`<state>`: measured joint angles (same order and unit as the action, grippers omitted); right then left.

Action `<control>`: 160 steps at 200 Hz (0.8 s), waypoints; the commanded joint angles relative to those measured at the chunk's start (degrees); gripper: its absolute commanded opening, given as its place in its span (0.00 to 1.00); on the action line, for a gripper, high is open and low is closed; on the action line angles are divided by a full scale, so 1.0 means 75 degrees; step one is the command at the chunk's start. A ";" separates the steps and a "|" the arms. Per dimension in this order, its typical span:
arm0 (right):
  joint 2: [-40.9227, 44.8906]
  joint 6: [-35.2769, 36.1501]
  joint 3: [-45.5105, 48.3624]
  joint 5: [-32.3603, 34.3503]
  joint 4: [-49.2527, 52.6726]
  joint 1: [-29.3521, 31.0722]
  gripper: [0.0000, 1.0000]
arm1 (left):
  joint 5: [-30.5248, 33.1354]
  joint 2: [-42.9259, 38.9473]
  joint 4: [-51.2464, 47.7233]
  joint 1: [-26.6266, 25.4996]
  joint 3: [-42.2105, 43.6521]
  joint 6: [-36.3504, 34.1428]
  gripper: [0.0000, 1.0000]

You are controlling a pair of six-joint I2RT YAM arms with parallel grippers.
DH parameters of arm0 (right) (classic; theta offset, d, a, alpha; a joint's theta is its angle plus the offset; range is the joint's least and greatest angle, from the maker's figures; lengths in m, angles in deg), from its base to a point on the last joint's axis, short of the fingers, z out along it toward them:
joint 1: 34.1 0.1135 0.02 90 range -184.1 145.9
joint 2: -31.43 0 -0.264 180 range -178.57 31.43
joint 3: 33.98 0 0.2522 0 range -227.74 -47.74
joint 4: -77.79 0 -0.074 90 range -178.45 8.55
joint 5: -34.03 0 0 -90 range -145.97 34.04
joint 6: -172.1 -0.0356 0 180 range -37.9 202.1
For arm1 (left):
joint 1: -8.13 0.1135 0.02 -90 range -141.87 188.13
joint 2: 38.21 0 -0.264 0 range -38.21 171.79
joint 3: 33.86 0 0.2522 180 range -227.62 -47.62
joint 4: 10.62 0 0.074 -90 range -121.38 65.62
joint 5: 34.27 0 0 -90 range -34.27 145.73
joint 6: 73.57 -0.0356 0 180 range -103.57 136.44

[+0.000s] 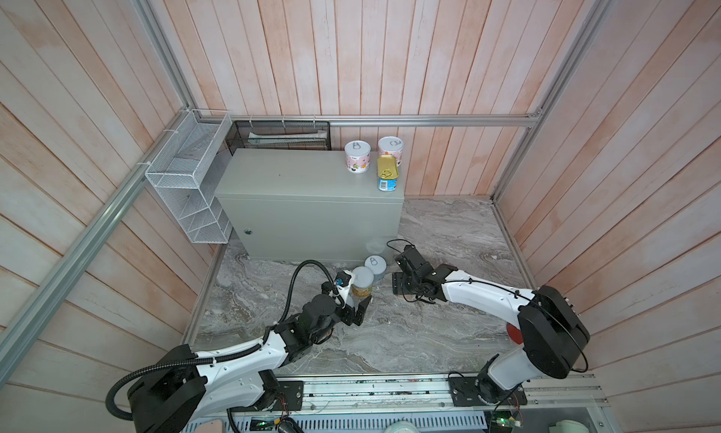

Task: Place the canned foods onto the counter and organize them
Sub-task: 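Lower the right gripper over the orange-labelled can while the left hovers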

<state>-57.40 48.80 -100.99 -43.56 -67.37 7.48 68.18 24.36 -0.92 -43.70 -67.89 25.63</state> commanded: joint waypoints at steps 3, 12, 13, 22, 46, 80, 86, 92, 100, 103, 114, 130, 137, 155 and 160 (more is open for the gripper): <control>-0.0018 0.0180 -0.0148 0.0149 0.0205 0.0010 0.72 | 0.0108 -0.0057 0.0186 -0.0026 -0.0155 -0.0023 1.00; 0.0008 0.0197 -0.0119 0.0162 0.0229 0.0010 0.71 | 0.0105 -0.0046 0.0179 -0.0026 -0.0159 -0.0019 1.00; 0.0009 0.0197 -0.0119 0.0162 0.0233 0.0010 0.71 | 0.0102 -0.0045 0.0177 -0.0026 -0.0164 -0.0013 1.00; 0.0044 0.0208 -0.0088 0.0186 0.0247 0.0010 0.71 | 0.0108 -0.0034 0.0177 -0.0026 -0.0165 -0.0009 1.00; 0.0172 0.0174 -0.0002 0.0195 0.0317 0.0004 0.68 | 0.0070 0.0019 0.0215 -0.0026 -0.0163 0.0018 1.00; 0.0458 0.0116 0.0227 0.0106 0.0307 -0.0001 0.68 | -0.0210 0.0163 0.0369 -0.0026 -0.0156 -0.0034 1.00; 0.0515 0.0085 0.0272 0.0159 0.0349 -0.0007 0.68 | -0.0235 0.0197 0.0364 -0.0027 -0.0168 -0.0031 1.00; 0.0563 0.0060 0.0309 0.0191 0.0375 -0.0013 0.68 | -0.0240 0.0221 0.0364 -0.0026 -0.0170 -0.0033 1.00; 0.0632 0.0045 0.0359 0.0191 0.0381 -0.0036 0.68 | -0.0252 0.0246 0.0381 -0.0031 -0.0171 -0.0030 1.00; 0.0663 0.0039 0.0378 0.0193 0.0396 -0.0036 0.68 | -0.0253 0.0253 0.0395 -0.0027 -0.0168 -0.0014 1.00; 0.0753 0.0034 0.0431 0.0193 0.0412 -0.0047 0.68 | -0.0242 0.0270 0.0418 -0.0026 -0.0168 0.0005 1.00; 0.0880 0.0012 0.0490 0.0185 0.0465 -0.0048 0.68 | -0.0265 0.0282 0.0454 -0.0026 -0.0157 0.0020 1.00; 0.0943 -0.0001 0.0514 0.0163 0.0493 -0.0053 0.68 | -0.0276 0.0289 0.0498 -0.0027 -0.0136 0.0018 1.00; 0.1109 -0.0025 0.0612 0.0009 0.0417 -0.0060 0.68 | -0.0265 0.0315 0.0520 -0.0026 -0.0130 0.0024 1.00; 0.1148 -0.0034 0.0650 -0.0017 0.0368 -0.0052 0.68 | -0.0265 0.0307 0.0493 -0.0026 -0.0142 0.0026 1.00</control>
<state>-51.59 49.08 -96.75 -43.63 -64.16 7.39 66.62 26.24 0.94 -43.70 -67.89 25.65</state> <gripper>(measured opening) 0.740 0.998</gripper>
